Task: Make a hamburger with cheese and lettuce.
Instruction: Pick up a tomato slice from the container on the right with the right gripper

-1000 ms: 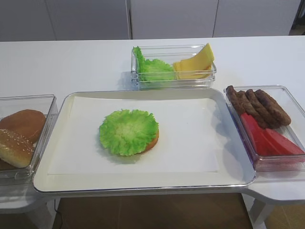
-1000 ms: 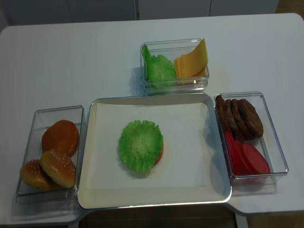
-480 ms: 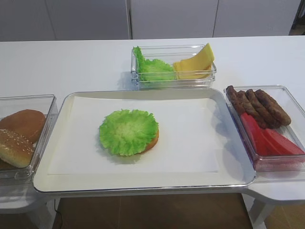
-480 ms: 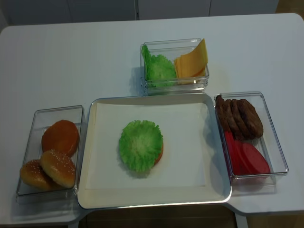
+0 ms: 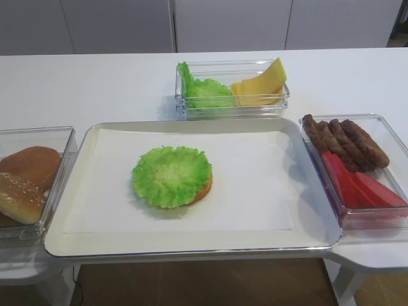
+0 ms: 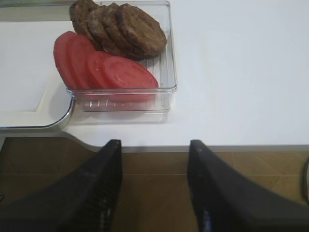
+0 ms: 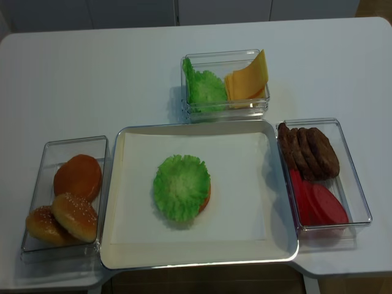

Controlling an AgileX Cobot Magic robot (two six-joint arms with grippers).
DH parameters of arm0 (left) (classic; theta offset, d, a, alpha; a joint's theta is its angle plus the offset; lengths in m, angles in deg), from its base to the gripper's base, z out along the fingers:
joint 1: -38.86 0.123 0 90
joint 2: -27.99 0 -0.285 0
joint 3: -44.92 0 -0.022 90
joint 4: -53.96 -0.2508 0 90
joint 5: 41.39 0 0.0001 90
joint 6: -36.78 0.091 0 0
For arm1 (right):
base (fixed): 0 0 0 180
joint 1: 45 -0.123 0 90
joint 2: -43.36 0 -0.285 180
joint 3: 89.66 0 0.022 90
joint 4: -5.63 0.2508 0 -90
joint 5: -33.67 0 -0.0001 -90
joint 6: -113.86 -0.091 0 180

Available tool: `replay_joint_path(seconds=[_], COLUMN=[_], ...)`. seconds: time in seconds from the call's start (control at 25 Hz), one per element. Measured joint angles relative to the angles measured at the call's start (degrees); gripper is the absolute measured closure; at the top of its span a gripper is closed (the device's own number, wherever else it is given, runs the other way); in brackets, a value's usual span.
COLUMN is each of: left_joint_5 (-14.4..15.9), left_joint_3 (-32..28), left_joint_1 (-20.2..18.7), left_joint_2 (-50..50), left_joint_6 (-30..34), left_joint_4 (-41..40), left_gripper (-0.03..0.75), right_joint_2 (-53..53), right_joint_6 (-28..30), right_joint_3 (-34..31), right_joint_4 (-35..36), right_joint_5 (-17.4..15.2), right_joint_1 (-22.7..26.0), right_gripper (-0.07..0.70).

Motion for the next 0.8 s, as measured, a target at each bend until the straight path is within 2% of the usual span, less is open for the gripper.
replay_joint_path(seconds=[0.28, 0.48, 0.6, 0.8], left_joint_5=[0.0, 0.0, 0.0, 0.0], left_joint_3=[0.0, 0.0, 0.0, 0.0], left_joint_1=[0.0, 0.0, 0.0, 0.0], left_joint_2=[0.0, 0.0, 0.0, 0.0], left_joint_6=[0.0, 0.0, 0.0, 0.0], left_joint_4=[0.0, 0.0, 0.0, 0.0], left_gripper=[0.312, 0.312, 0.312, 0.312], right_joint_2=[0.0, 0.4, 4.3, 14.8], right_joint_6=[-0.4, -1.3, -1.8, -6.1], right_joint_3=[0.2, 4.2, 7.6, 11.4], right_joint_4=[0.8, 4.1, 4.2, 5.0], right_joint_5=[0.4, 0.4, 0.1, 1.0], right_joint_1=[0.0, 0.0, 0.0, 0.0], right_gripper=[0.277, 0.276, 0.276, 0.276])
